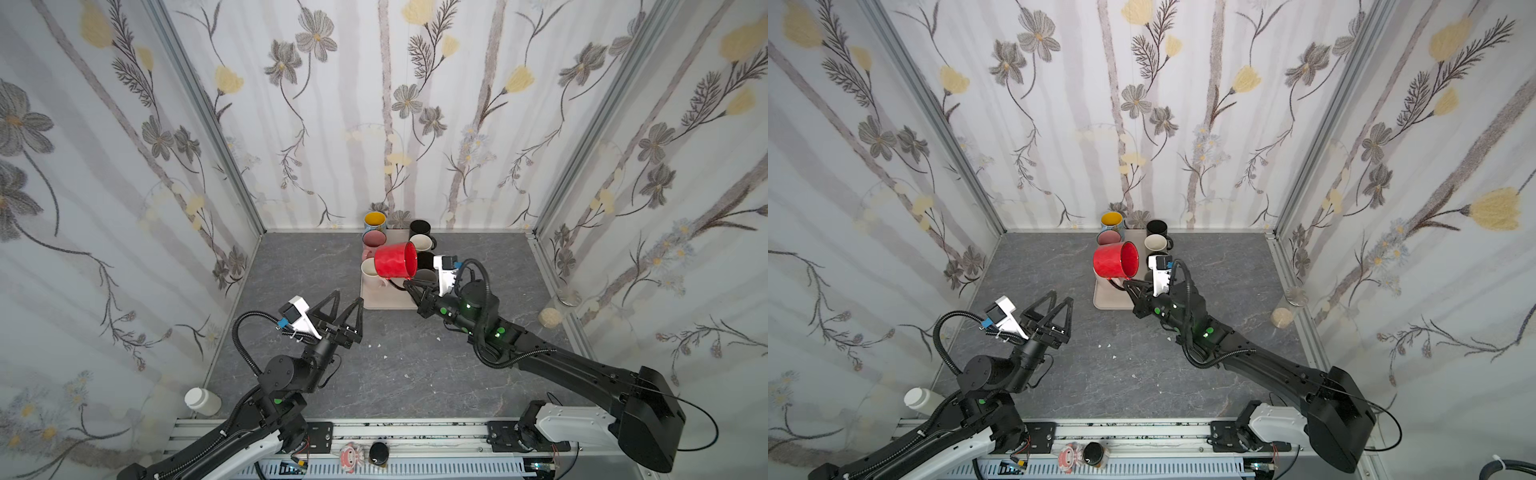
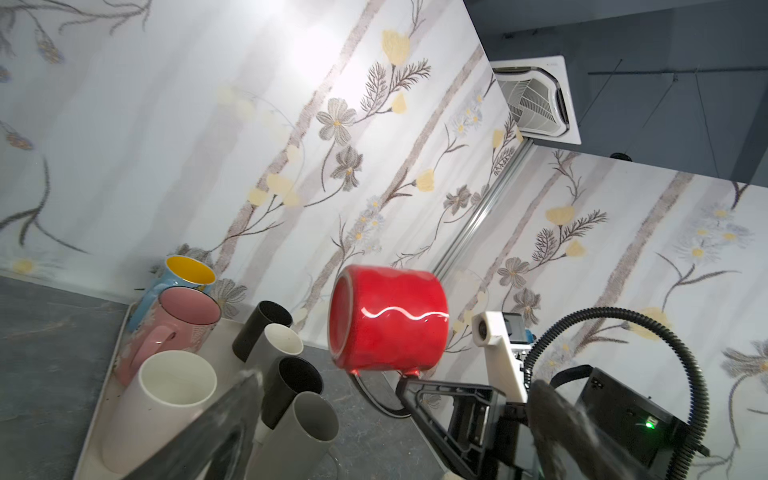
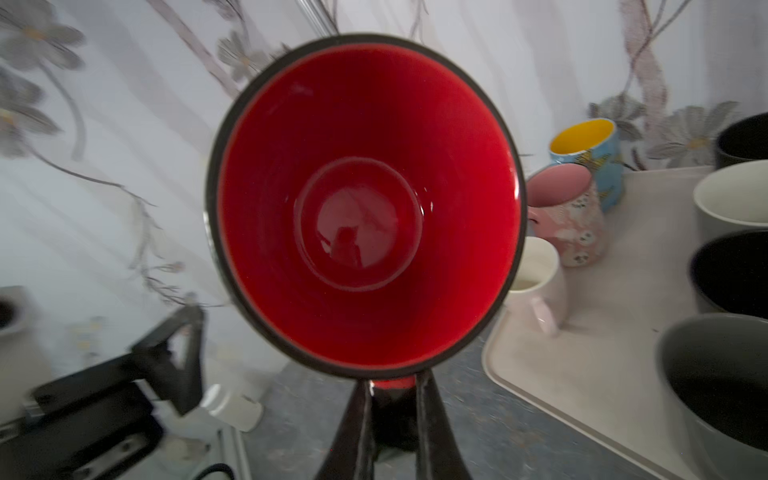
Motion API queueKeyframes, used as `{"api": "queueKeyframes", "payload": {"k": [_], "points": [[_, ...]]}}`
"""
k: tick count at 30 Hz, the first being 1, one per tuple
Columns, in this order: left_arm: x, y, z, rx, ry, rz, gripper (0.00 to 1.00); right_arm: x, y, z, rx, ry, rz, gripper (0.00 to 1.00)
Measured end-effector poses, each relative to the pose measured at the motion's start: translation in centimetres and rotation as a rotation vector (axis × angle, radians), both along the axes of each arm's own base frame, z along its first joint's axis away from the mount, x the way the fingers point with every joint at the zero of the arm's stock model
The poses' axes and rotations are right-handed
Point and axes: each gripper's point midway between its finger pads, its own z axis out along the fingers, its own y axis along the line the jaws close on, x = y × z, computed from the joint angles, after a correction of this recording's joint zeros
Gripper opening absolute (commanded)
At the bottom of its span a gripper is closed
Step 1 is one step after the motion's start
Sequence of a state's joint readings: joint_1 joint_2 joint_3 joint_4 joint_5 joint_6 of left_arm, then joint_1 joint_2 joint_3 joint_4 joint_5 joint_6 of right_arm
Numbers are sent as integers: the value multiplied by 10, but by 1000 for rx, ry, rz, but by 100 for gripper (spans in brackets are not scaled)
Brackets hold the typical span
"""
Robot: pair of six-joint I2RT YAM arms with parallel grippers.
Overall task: Turn the mug right side up
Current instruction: 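Carry the red mug to the tray with the right gripper while the left withdraws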
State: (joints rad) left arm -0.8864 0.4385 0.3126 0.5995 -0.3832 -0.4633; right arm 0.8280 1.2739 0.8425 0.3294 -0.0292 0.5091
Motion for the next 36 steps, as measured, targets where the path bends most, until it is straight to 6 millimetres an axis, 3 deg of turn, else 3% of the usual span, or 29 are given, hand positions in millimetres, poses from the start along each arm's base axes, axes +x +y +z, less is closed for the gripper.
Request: {"api": "queueKeyframes", "payload": {"k": [6,16,36], "points": [[-2,21,-2,-5,15,75,100,15,2,-83,-433,79,27,0],[0,28,-12,22,47,115,100,41,25,-150,-771,136,143,0],[2,31,-19,40,63,140,100,71,42,-171,-893,105,126,0]]}}
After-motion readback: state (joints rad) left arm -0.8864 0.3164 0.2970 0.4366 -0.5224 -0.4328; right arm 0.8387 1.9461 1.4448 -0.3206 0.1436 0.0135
